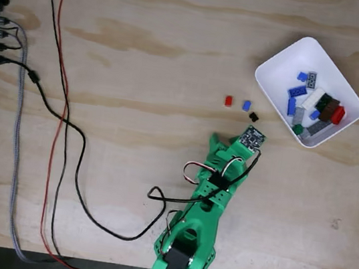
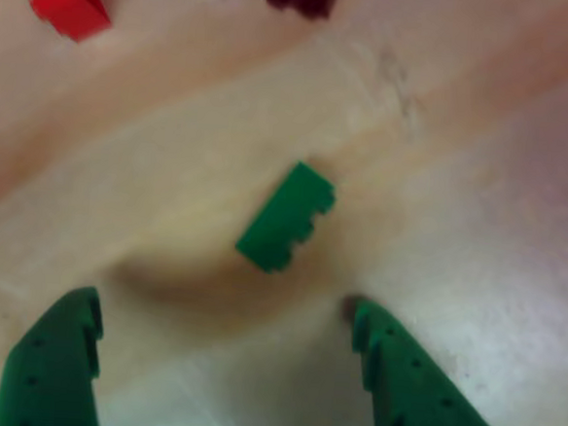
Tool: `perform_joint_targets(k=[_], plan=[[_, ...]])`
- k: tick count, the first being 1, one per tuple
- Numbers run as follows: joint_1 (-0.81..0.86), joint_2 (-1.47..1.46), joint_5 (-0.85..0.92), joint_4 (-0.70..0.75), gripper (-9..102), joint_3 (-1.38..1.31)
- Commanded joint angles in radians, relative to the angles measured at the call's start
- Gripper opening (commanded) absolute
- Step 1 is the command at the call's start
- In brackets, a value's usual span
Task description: Put all lego bricks in the bin.
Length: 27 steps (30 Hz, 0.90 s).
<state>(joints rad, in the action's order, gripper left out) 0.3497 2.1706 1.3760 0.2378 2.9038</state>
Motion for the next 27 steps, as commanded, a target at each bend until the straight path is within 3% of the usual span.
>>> perform_joint_targets(k=[1, 7, 10, 20, 27], plan=[[0.112, -0.272, 0.141, -0.764, 30, 0.121], [0.055, -0.290, 0.233, -1.069, 27, 0.183], [0.017, -0.285, 0.261, -1.124, 26, 0.204], [0.015, -0.252, 0.252, -1.054, 24, 0.229], [0.031, -0.198, 0.189, -0.859, 24, 0.229]])
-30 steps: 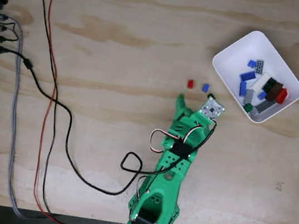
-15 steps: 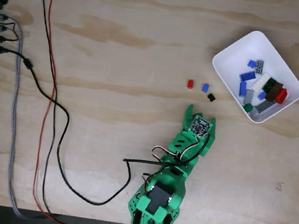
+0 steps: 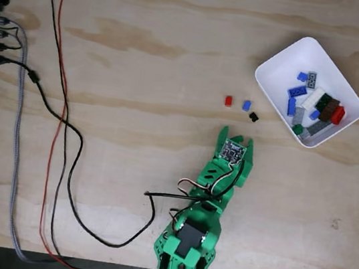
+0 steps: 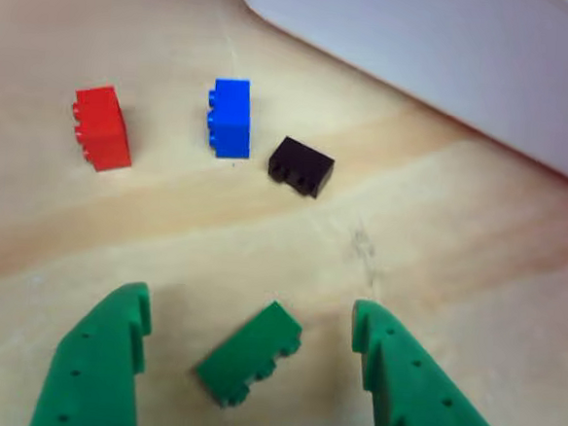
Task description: Put all lego bricks in the bin.
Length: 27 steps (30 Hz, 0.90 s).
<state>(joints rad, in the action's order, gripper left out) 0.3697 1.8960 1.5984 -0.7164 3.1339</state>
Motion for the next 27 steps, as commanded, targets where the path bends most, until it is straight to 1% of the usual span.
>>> perform_joint_targets(k=[1, 4, 8, 20, 25, 27], plan=[[0.008, 0.094, -0.041, 0.123, 24, -0.002], [0.003, 0.130, -0.054, 0.173, 24, -0.003], [-0.008, 0.132, -0.066, 0.184, 22, -0.006], [-0.025, 0.164, -0.084, 0.241, 0, -0.005], [-0.028, 0.204, -0.114, 0.239, 0, -0.005], [-0.021, 0.245, -0.152, 0.209, 0, -0.005]])
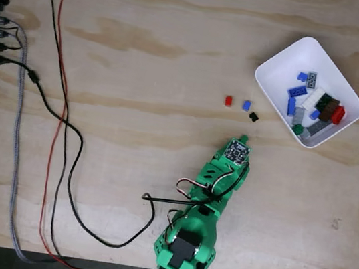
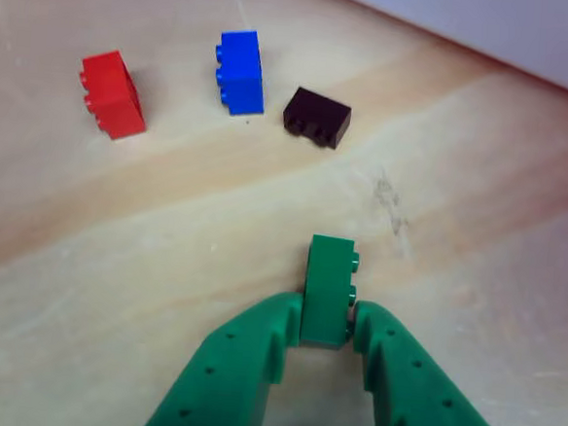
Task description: Put all lego bricks in the bin.
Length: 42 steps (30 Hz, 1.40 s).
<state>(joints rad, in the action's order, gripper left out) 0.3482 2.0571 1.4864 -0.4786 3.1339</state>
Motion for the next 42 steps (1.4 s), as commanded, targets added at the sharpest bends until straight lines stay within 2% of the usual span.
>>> perform_joint_targets(k=[1, 3, 6, 10, 13, 19, 21, 25, 28, 32, 34, 37, 42], plan=[[0.005, 0.124, -0.061, -0.034, 0, -0.011], [0.026, 0.265, -0.115, 0.060, 0, -0.064], [0.057, 0.451, -0.229, 0.365, 0, -0.281], [0.103, 0.359, -0.282, 0.529, 0, -0.568], [0.160, 0.158, -0.250, 0.506, 1, -0.709], [0.259, -0.218, -0.098, 0.403, 11, -0.861], [0.281, -0.291, -0.035, 0.330, 16, -0.859], [0.285, -0.293, -0.057, 0.334, 23, -0.868], [0.227, -0.103, -0.178, 0.526, 26, -0.888], [0.011, 0.150, -0.179, 0.785, 26, -0.836], [-0.091, 0.179, -0.172, 0.864, 26, -0.807], [-0.181, 0.133, -0.120, 0.893, 25, -0.724], [-0.218, -0.067, -0.032, 0.695, 26, -0.551]])
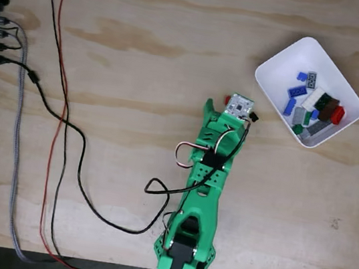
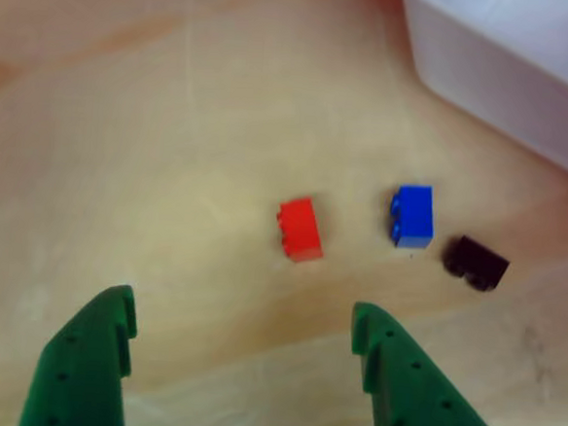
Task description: Put all lego bricks in the bin.
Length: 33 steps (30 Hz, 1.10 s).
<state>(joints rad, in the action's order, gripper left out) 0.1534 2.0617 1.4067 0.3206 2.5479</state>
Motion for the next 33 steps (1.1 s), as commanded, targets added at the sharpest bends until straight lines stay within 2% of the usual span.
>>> perform_joint_targets(k=[1, 9, 12, 17, 25, 28, 33], plan=[[-0.020, -0.107, 0.072, -0.189, 26, 0.074], [0.006, -0.298, 0.230, -0.666, 24, 0.155], [0.017, -0.376, 0.273, -0.804, 24, 0.143], [0.035, -0.495, 0.299, -0.908, 24, 0.092], [0.029, -0.601, 0.275, -0.983, 21, 0.046], [0.025, -0.637, 0.262, -1.020, 18, 0.028], [0.017, -0.629, 0.247, -0.997, 8, 0.025]])
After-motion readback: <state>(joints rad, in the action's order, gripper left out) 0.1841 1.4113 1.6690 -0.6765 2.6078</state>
